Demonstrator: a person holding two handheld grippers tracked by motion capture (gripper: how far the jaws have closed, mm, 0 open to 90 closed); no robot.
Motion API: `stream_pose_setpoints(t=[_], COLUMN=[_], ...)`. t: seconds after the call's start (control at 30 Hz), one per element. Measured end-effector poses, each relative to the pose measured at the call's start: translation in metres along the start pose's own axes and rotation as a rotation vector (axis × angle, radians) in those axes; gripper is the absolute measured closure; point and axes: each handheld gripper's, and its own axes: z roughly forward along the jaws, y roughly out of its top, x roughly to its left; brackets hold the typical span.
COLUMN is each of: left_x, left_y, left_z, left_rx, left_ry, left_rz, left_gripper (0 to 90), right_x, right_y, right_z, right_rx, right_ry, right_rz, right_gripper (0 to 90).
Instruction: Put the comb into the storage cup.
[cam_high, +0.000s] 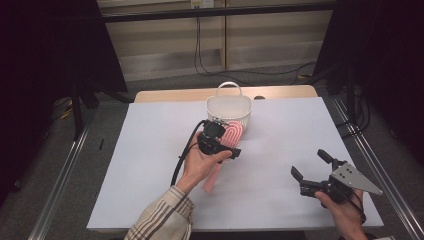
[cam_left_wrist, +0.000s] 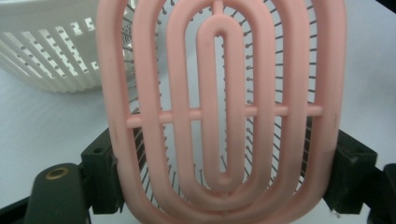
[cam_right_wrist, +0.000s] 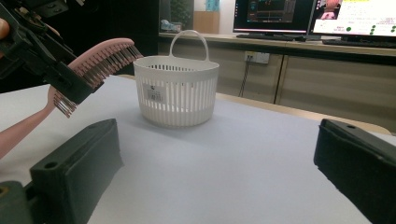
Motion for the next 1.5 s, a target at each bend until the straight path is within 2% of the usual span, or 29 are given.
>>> stream_pose_setpoints(t=[0.4, 0.57, 0.67, 0.73, 0.87, 1.03, 1.2, 1.27, 1.33, 1.4, 1.5], left_x=[0.003, 0.005, 0.005, 0.005, 0.007, 0.008, 0.009, 0.009, 0.009, 0.009, 0.01], left_y=[0.002, 0.003, 0.003, 0.003, 0.003, 0.004, 0.004, 0.004, 0.004, 0.004, 0.004], left_z=[-0.011, -0.017, -0.019, -0.021, -0.025, -0.03, -0.035, -0.036, -0.038, -0.039, -0.041], left_rx=[-0.051, -0.09, -0.122, -0.128, -0.162, -0.192, -0.233, -0.256, -0.272, -0.285, -0.307], left_ry=[-0.001, 0.006, -0.012, -0.002, -0.008, -0.001, 0.009, -0.007, 0.012, 0.003, 0.012], left_rz=[0.0, -0.005, 0.002, 0.012, 0.006, 0.042, 0.059, 0.076, 0.093, 0.089, 0.095], left_gripper=[19.3, 19.3, 19.2, 19.3, 19.2, 19.2, 19.2, 19.2, 19.2, 19.2, 19.2], right_x=[0.0, 0.0, 0.0, 0.0, 0.0, 0.0, 0.0, 0.0, 0.0, 0.0, 0.0], right_y=[0.0, 0.0, 0.0, 0.0, 0.0, 0.0, 0.0, 0.0, 0.0, 0.0, 0.0], right_z=[0.0, 0.0, 0.0, 0.0, 0.0, 0.0, 0.0, 0.0, 0.0, 0.0, 0.0], right_rx=[-0.002, 0.001, 0.0, -0.001, -0.002, 0.0, -0.001, 0.0, 0.001, -0.001, 0.0], right_ry=[0.002, 0.003, 0.004, 0.002, 0.002, 0.003, 0.005, 0.002, 0.002, 0.004, 0.005], right_rz=[0.0, 0.001, 0.0, 0.0, 0.001, 0.001, 0.001, 0.001, 0.002, 0.0, 0.002], right_gripper=[0.0, 0.0, 0.0, 0.0, 0.0, 0.0, 0.0, 0.0, 0.0, 0.0, 0.0])
